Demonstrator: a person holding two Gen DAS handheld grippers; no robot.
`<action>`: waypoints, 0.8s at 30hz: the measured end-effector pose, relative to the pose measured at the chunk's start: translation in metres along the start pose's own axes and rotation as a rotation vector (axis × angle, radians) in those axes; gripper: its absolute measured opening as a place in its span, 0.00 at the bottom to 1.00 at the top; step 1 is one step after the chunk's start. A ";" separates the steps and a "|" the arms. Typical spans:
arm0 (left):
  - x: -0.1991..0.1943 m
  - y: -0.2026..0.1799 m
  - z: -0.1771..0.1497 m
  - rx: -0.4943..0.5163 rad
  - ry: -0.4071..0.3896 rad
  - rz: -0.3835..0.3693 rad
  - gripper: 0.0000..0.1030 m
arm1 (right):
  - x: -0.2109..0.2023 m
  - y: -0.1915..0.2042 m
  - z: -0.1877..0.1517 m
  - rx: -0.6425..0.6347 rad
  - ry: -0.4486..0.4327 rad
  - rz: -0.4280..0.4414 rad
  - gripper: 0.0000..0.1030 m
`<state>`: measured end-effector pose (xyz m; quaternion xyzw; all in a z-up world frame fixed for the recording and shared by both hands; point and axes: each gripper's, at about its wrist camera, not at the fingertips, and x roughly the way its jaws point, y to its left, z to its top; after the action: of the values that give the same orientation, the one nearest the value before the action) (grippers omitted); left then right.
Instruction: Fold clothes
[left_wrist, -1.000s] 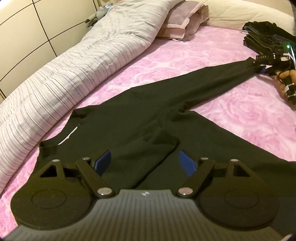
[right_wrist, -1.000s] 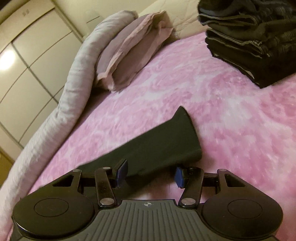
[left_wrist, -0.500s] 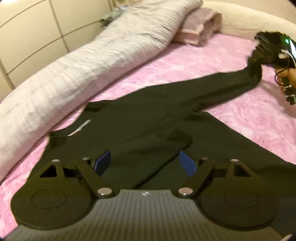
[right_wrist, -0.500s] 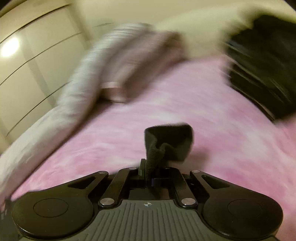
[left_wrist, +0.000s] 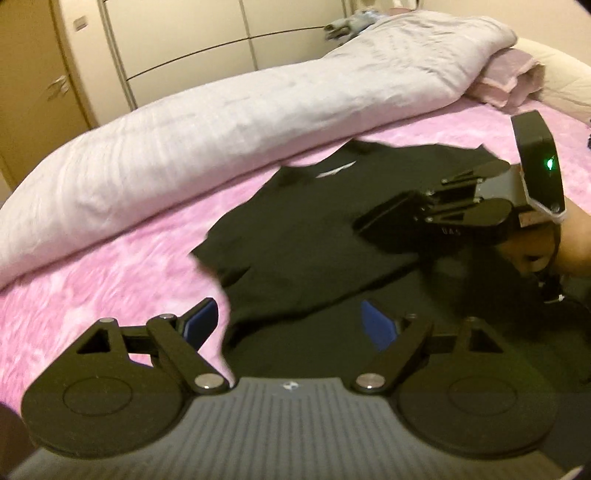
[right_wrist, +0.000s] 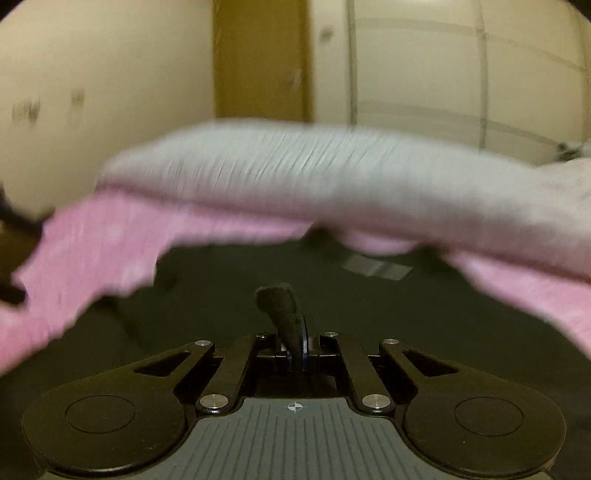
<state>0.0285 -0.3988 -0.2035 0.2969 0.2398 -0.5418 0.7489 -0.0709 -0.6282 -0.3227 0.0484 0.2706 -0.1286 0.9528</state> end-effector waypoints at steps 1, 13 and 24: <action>0.002 0.007 -0.005 -0.012 0.000 0.003 0.80 | 0.006 0.004 -0.003 -0.003 0.012 -0.012 0.04; 0.016 0.029 -0.038 -0.099 -0.011 -0.022 0.80 | -0.007 0.035 0.025 -0.075 -0.184 0.137 0.04; 0.018 0.037 -0.052 -0.126 0.002 -0.022 0.80 | 0.023 0.047 0.027 -0.054 -0.103 0.165 0.04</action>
<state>0.0670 -0.3656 -0.2461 0.2473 0.2773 -0.5334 0.7599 -0.0257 -0.5920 -0.3108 0.0380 0.2196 -0.0444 0.9738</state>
